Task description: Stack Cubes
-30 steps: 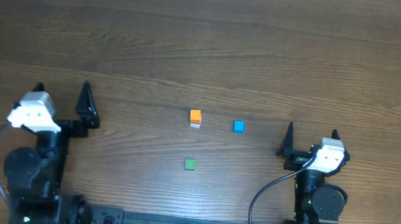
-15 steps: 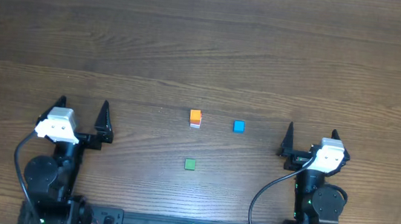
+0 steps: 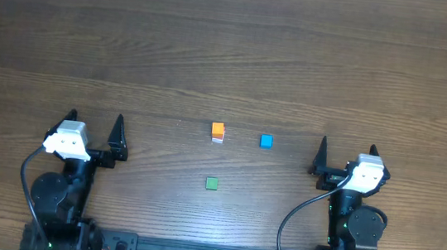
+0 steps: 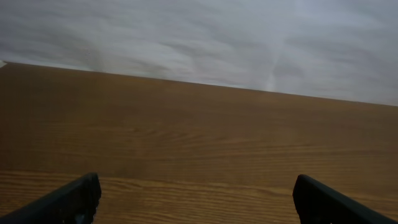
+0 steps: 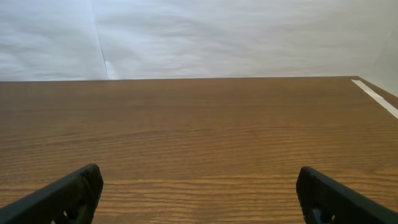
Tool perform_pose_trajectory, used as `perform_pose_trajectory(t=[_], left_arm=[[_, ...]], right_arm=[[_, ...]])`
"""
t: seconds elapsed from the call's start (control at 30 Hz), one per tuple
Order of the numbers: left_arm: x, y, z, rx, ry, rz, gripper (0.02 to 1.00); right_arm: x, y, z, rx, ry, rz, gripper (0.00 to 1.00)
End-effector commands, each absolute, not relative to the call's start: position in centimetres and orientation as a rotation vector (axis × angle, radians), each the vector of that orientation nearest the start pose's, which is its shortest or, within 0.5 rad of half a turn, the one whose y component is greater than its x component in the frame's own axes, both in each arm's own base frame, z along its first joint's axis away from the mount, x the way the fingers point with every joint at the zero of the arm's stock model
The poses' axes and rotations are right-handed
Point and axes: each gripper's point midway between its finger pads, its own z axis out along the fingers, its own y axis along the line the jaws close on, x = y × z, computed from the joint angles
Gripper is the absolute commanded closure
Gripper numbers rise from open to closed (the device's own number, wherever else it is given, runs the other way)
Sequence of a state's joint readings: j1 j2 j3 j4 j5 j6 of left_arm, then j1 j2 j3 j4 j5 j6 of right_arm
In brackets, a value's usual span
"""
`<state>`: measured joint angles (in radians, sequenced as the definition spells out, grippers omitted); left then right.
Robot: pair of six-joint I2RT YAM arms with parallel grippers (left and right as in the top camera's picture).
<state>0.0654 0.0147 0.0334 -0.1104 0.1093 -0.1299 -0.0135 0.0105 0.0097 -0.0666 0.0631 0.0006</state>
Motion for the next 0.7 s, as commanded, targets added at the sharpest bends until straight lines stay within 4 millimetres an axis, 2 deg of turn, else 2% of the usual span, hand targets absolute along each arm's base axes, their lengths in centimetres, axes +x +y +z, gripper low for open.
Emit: perform_pose_trajectory(t=[0.03, 0.53, 0.7], left_arm=[[24.4, -0.6, 15.9, -0.050, 1.654, -0.140, 0.020], [24.4, -0.6, 15.9, -0.050, 1.656, -0.140, 0.020], [24.4, -0.6, 15.9, -0.050, 1.656, -0.140, 0.020]], right_arm=[[24.6, -1.8, 15.7, 0.078, 1.641, -0.072, 0.007], [24.6, -1.8, 15.7, 0.078, 1.641, -0.071, 0.007], [24.6, -1.8, 17.0, 0.079, 1.590, -0.070, 0.007]])
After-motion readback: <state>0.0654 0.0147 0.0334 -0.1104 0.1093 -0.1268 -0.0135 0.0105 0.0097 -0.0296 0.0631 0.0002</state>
